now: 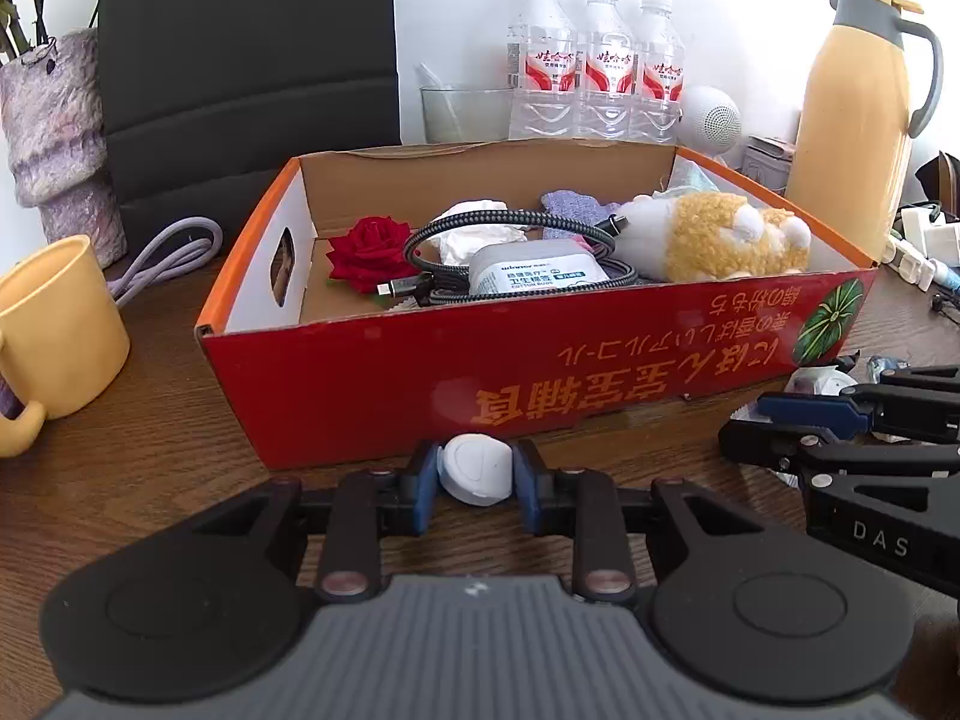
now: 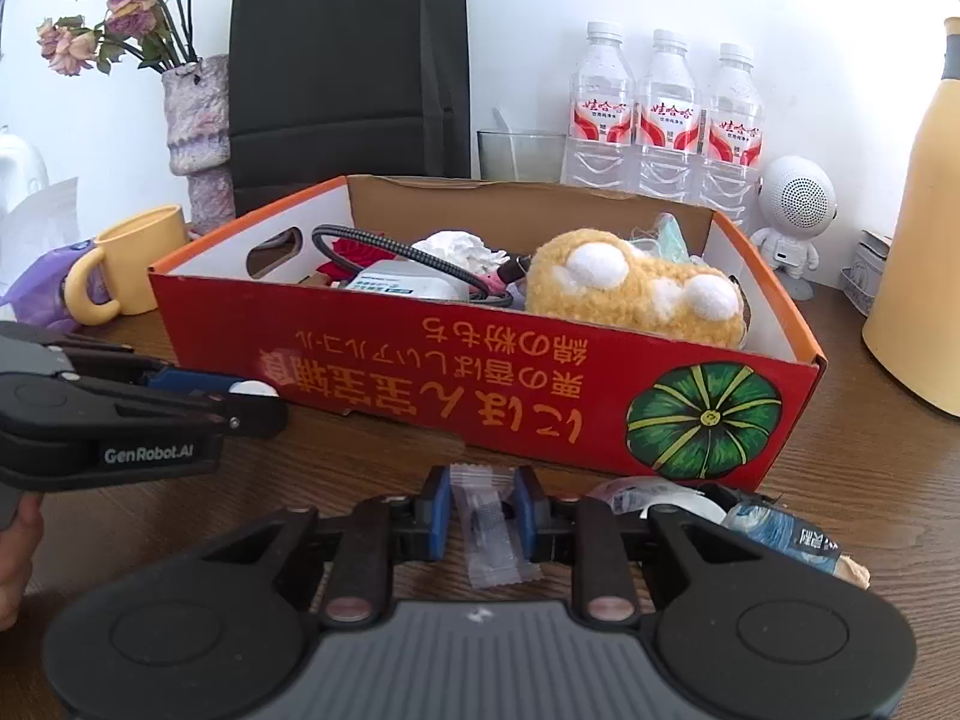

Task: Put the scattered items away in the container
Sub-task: 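Grasp the white round cap with the left gripper while the right grasps a clear wrapper, then lift the white cap and clear wrapper with both grippers toward the box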

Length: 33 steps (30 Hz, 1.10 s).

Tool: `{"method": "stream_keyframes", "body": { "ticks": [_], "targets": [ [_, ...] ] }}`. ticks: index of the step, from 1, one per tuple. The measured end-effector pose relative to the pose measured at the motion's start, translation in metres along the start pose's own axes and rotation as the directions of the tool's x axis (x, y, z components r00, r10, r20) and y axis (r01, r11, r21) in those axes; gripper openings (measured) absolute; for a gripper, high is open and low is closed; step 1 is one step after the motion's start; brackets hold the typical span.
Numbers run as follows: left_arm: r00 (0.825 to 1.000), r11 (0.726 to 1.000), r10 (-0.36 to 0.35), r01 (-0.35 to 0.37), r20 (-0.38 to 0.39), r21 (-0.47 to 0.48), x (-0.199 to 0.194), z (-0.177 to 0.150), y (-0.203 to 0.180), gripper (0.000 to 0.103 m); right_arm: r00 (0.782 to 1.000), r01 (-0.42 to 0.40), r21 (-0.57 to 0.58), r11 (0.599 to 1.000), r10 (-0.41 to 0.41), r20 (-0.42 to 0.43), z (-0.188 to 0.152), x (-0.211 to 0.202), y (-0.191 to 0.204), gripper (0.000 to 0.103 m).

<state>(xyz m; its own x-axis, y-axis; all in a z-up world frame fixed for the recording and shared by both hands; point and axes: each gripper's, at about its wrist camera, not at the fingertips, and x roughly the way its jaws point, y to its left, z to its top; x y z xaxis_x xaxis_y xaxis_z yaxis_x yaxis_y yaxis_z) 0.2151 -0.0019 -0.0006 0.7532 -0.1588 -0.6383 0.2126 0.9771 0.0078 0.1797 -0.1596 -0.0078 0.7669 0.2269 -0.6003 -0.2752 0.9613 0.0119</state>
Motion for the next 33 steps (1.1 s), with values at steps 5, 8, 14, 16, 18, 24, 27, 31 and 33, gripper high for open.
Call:
{"method": "stream_keyframes", "body": {
  "ticks": [5,8,14,16,18,24,27,31,33],
  "targets": [
    [1.000,1.000,-0.018,0.018,0.008,-0.003,-0.004,0.000,0.001,0.028,1.000,-0.012,0.004,1.000,0.012,0.001,-0.002,-0.003,-0.001,0.021],
    [1.000,1.000,-0.019,0.019,0.015,0.000,-0.006,0.000,0.000,0.028,1.000,-0.023,0.021,1.000,0.023,0.003,-0.002,-0.002,-0.001,0.021],
    [0.999,0.999,-0.033,0.033,0.038,-0.014,-0.014,0.004,-0.001,0.027,1.000,-0.029,-0.003,1.000,0.029,0.001,-0.003,-0.002,0.009,0.021],
    [0.998,0.999,-0.049,0.050,0.038,-0.016,-0.017,0.006,-0.003,0.027,0.999,-0.032,-0.004,0.999,0.032,0.001,-0.002,-0.002,0.011,0.021],
    [0.997,0.998,-0.057,0.058,0.055,-0.018,-0.023,0.007,-0.007,0.027,0.999,-0.035,-0.009,0.999,0.035,-0.002,-0.002,-0.002,0.014,0.021],
    [0.986,1.000,-0.002,0.005,0.165,-0.015,-0.065,0.013,-0.016,0.027,0.998,0.026,-0.026,0.999,-0.025,0.050,0.014,-0.025,0.014,0.021],
    [0.969,0.999,0.044,-0.042,0.241,-0.014,-0.105,0.007,-0.025,0.027,0.993,0.011,0.057,0.998,-0.018,0.116,0.019,-0.068,0.003,0.021],
    [0.944,0.997,0.076,-0.069,0.321,-0.033,-0.156,-0.017,-0.039,0.027,0.985,0.013,0.078,0.997,-0.026,0.171,0.005,-0.118,0.005,0.021],
    [0.938,0.997,0.075,-0.059,0.337,-0.058,-0.176,-0.035,-0.043,0.027,0.982,0.007,0.089,0.996,-0.024,0.189,-0.008,-0.140,0.008,0.021]
  ]
}}
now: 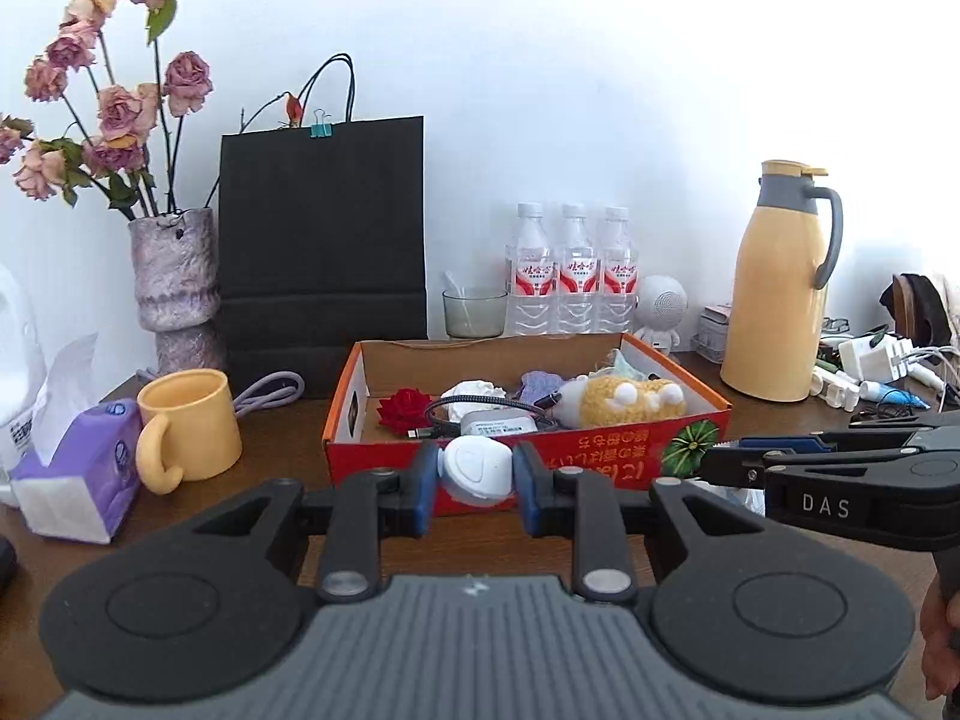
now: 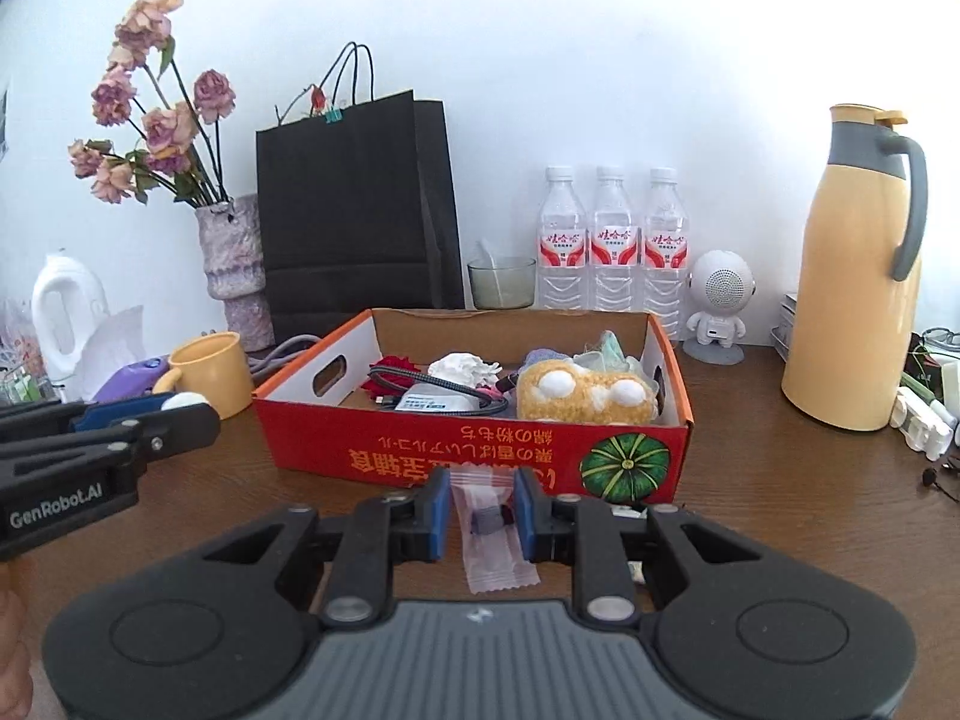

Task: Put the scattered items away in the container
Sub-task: 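Lift the white cap and clear wrapper with both grippers toward the box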

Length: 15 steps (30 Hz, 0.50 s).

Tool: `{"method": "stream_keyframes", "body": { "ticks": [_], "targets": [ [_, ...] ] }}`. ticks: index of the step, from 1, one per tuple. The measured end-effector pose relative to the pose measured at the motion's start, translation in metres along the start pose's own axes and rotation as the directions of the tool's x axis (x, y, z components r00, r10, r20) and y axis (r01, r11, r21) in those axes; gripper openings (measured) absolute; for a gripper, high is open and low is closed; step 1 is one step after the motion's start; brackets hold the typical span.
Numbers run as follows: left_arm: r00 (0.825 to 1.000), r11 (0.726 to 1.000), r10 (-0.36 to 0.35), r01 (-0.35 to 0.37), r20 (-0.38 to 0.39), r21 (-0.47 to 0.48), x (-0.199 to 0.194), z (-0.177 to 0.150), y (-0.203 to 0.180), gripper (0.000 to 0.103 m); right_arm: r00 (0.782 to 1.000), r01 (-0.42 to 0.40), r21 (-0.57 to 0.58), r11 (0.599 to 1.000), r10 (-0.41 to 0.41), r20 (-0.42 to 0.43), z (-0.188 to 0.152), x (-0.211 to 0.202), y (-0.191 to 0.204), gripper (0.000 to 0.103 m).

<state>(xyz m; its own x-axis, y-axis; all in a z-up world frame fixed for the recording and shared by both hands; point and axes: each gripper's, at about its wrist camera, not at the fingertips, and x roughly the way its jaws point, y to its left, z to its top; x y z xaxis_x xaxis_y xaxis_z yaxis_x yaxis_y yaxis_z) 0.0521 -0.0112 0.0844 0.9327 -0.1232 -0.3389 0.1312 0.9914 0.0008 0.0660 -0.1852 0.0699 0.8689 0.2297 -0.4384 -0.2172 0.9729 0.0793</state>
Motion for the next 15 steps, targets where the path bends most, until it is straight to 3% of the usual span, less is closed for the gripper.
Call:
{"method": "stream_keyframes", "body": {
  "ticks": [8,13,15],
  "targets": [
    [0.997,0.998,-0.043,0.040,-0.063,-0.054,-0.058,-0.041,-0.004,0.027,0.999,-0.040,0.014,0.999,0.040,0.015,-0.029,-0.061,0.017,0.021],
    [0.993,0.997,-0.037,0.028,-0.115,-0.076,-0.063,-0.052,0.004,0.027,1.000,-0.009,0.015,1.000,0.009,-0.006,-0.040,-0.078,0.014,0.021],
    [0.994,0.996,-0.032,0.023,-0.102,-0.088,-0.066,-0.048,0.009,0.027,1.000,0.007,0.023,1.000,-0.007,-0.019,-0.042,-0.081,0.011,0.021]
  ]
}}
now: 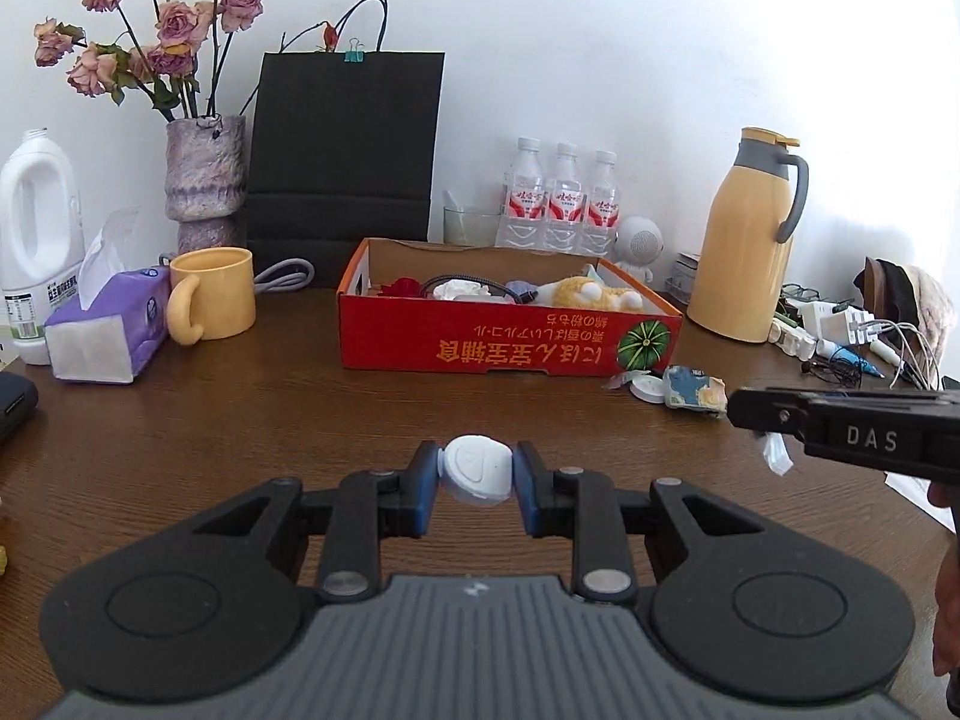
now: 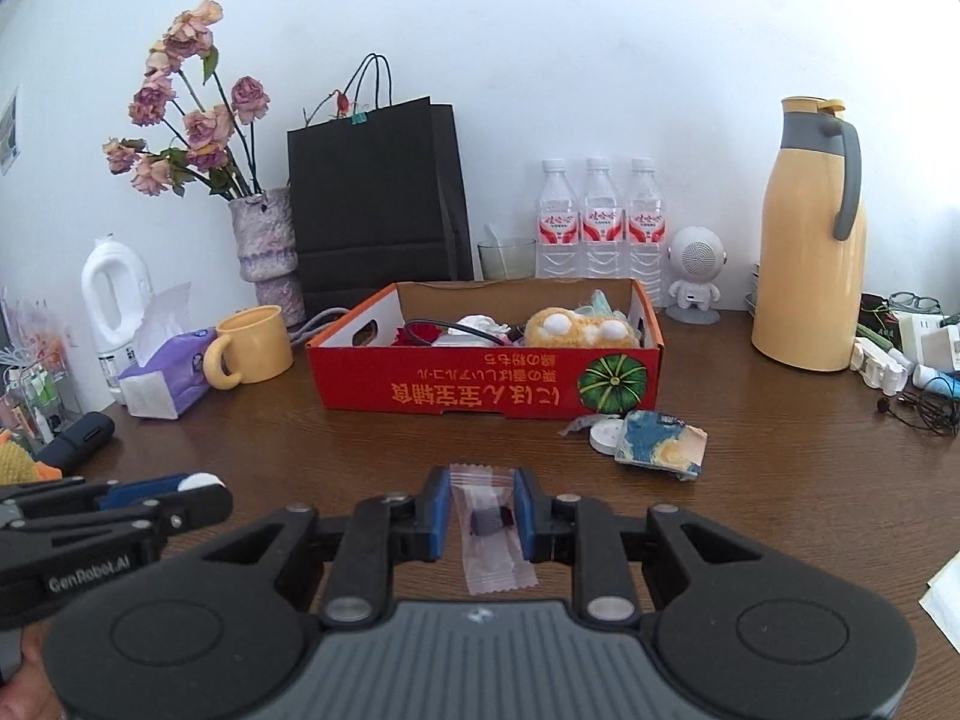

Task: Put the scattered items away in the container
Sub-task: 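Lift the white cap and clear wrapper with both grippers toward the box, then lower the cap and wrapper into the box and open both grippers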

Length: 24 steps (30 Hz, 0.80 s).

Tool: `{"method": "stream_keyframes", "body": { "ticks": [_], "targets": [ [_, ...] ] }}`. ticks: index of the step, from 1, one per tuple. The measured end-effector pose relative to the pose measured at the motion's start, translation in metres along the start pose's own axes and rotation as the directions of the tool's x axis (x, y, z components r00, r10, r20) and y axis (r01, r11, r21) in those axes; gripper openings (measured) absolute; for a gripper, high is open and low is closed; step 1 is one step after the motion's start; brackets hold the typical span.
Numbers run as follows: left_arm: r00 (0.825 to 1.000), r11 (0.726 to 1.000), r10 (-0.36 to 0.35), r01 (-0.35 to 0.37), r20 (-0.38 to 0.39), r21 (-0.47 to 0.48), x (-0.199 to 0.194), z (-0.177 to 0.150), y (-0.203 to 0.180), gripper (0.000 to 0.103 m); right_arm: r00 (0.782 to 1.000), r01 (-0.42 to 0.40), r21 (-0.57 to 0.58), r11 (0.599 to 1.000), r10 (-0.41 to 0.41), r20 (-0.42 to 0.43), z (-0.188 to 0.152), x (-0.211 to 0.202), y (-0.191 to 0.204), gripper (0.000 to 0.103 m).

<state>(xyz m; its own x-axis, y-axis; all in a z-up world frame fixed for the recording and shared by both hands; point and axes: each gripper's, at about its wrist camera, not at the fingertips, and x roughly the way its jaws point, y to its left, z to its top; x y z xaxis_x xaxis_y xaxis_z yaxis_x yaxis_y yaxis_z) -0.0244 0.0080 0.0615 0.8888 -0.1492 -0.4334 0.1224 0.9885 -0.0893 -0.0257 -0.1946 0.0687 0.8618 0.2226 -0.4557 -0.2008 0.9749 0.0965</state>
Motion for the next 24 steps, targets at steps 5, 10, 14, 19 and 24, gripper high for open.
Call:
{"method": "stream_keyframes", "body": {
  "ticks": [5,10,14,19,24],
  "targets": [
    [0.999,1.000,0.002,-0.001,0.033,-0.009,-0.010,0.001,0.003,0.028,1.000,0.020,0.005,1.000,-0.020,0.018,-0.002,-0.016,-0.002,0.021],
    [1.000,1.000,-0.010,0.010,0.012,-0.001,-0.007,-0.004,0.004,0.028,1.000,0.022,-0.001,1.000,-0.022,0.008,-0.008,-0.018,0.001,0.021],
    [1.000,1.000,-0.015,0.015,-0.008,-0.013,0.005,0.002,0.009,0.028,1.000,0.011,-0.004,1.000,-0.011,-0.016,-0.008,-0.004,0.006,0.021],
    [1.000,1.000,-0.007,0.007,0.006,-0.018,0.026,0.024,0.015,0.028,1.000,-0.020,-0.020,1.000,0.020,-0.016,0.004,0.013,0.009,0.021],
    [0.999,0.999,-0.028,0.029,0.041,-0.031,0.061,0.071,0.027,0.028,0.999,-0.027,-0.031,0.999,0.028,0.038,0.041,0.036,0.000,0.021]
  ]
}}
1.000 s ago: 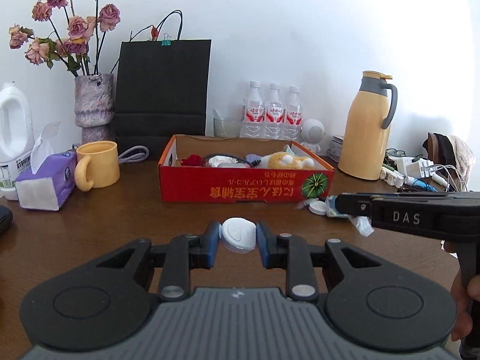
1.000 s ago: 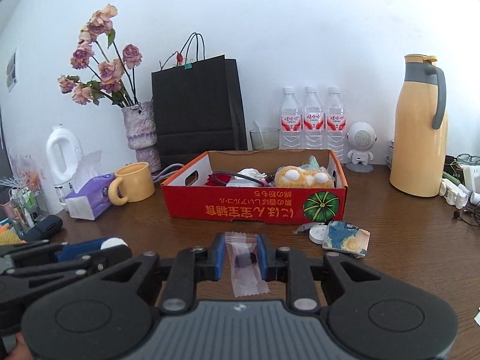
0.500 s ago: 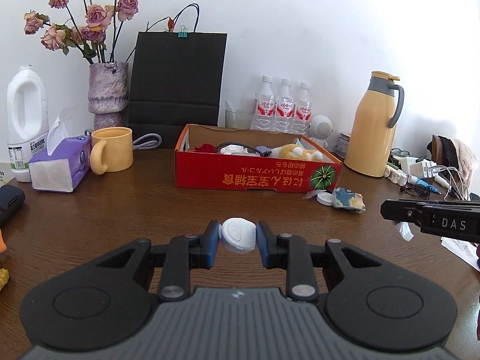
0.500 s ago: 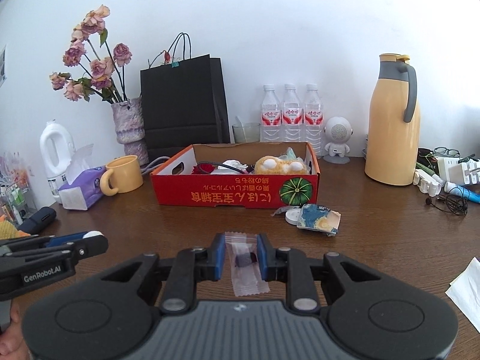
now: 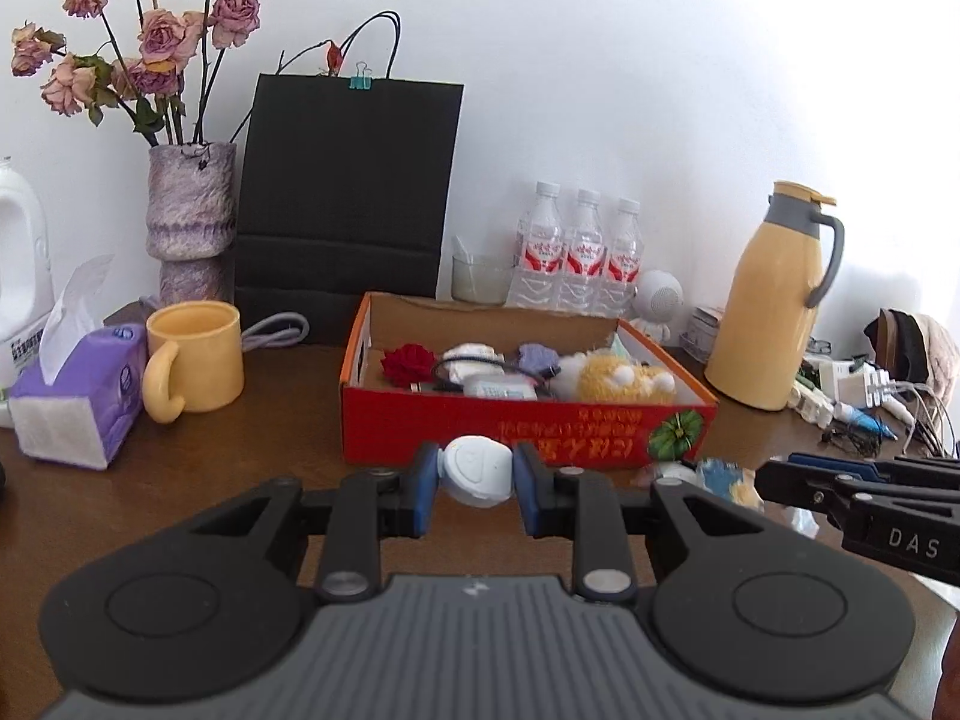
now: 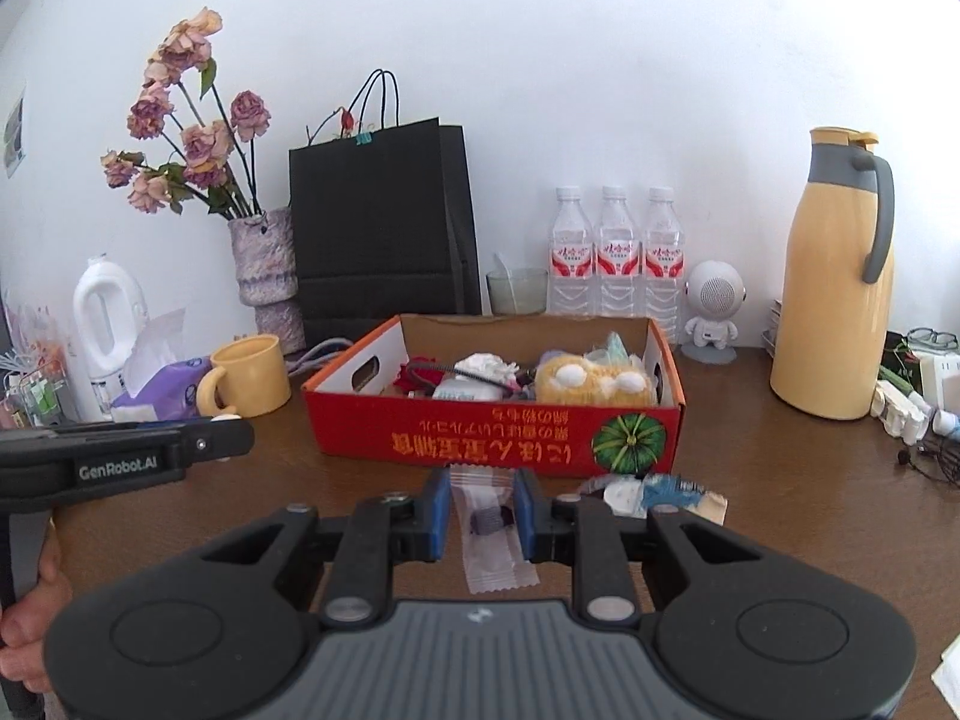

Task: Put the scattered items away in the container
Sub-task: 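Lower the cap and wrapper into the box and open both grippers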

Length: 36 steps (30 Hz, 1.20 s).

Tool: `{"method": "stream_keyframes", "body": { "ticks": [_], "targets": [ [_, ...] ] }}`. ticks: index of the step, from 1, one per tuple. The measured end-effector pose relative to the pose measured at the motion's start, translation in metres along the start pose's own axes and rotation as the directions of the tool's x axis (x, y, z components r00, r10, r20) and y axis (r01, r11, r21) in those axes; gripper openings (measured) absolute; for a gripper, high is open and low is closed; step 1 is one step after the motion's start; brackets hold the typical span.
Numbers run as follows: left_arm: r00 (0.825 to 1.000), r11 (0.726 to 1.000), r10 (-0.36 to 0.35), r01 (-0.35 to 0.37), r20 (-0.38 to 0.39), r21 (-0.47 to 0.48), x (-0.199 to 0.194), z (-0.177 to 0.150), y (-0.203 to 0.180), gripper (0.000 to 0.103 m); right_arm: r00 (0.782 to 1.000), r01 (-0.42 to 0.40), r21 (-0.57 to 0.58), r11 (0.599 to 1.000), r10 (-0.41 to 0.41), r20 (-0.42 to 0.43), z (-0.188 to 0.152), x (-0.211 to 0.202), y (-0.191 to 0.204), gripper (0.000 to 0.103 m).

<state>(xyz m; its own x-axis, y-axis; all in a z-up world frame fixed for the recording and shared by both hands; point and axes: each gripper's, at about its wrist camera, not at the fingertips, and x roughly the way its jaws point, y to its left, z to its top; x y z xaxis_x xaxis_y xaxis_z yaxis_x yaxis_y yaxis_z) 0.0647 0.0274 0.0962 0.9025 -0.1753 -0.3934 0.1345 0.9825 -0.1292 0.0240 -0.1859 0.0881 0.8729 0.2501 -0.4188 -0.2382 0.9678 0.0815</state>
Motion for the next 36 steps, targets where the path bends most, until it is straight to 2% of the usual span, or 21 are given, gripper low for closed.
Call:
{"method": "stream_keyframes", "body": {
  "ticks": [2,7,11,15,17,20,24,26,27,29,31,34,36],
  "targets": [
    [1.000,1.000,-0.004,0.004,0.011,-0.001,0.020,0.023,0.006,0.028,1.000,-0.008,-0.004,1.000,0.008,0.014,0.018,0.014,-0.007,0.021],
    [0.999,0.999,0.040,-0.040,0.033,0.002,0.071,0.062,0.022,0.028,0.999,-0.034,-0.021,0.999,0.034,0.020,0.062,0.054,-0.025,0.021],
    [0.999,0.999,0.039,-0.039,-0.014,-0.032,0.119,0.077,0.039,0.028,0.997,-0.072,-0.010,0.997,0.072,-0.003,0.086,0.089,-0.039,0.021],
    [1.000,0.999,0.018,-0.019,-0.023,-0.050,0.163,0.082,0.050,0.028,0.995,-0.057,-0.021,0.998,0.055,-0.088,0.099,0.137,-0.043,0.021],
    [0.997,0.997,-0.021,0.015,-0.073,-0.075,0.186,0.086,0.053,0.028,0.991,-0.063,-0.001,0.998,0.062,-0.122,0.102,0.162,-0.048,0.021],
    [0.988,0.998,-0.052,0.046,-0.148,-0.043,0.215,0.090,0.046,0.028,0.976,-0.078,0.071,0.994,0.091,-0.198,0.107,0.207,-0.059,0.021],
    [0.978,1.000,-0.023,0.022,-0.209,-0.009,0.243,0.089,0.042,0.029,0.942,-0.104,0.147,0.984,0.145,-0.301,0.107,0.261,-0.069,0.024],
    [0.973,1.000,-0.022,0.017,-0.230,-0.023,0.252,0.088,0.047,0.035,0.926,-0.110,0.170,0.979,0.163,-0.341,0.106,0.278,-0.071,0.024],
    [0.969,0.999,-0.025,0.018,-0.244,-0.031,0.255,0.087,0.050,0.039,0.928,-0.104,0.168,0.980,0.156,-0.338,0.106,0.280,-0.070,0.027],
    [0.966,0.999,-0.029,0.019,-0.258,-0.040,0.257,0.087,0.054,0.054,0.931,-0.091,0.156,0.984,0.140,-0.336,0.106,0.279,-0.069,0.043],
    [0.970,0.998,-0.044,0.032,-0.241,-0.054,0.251,0.088,0.059,0.074,0.935,-0.087,0.160,0.983,0.136,-0.328,0.105,0.273,-0.070,0.047],
    [0.971,0.997,-0.047,0.032,-0.235,-0.066,0.242,0.089,0.059,0.083,0.937,-0.072,0.165,0.984,0.124,-0.326,0.104,0.265,-0.075,0.049],
    [0.964,0.998,-0.042,0.026,-0.263,-0.065,0.241,0.088,0.054,0.084,0.940,-0.062,0.188,0.980,0.121,-0.318,0.105,0.258,-0.081,0.053]
  ]
}}
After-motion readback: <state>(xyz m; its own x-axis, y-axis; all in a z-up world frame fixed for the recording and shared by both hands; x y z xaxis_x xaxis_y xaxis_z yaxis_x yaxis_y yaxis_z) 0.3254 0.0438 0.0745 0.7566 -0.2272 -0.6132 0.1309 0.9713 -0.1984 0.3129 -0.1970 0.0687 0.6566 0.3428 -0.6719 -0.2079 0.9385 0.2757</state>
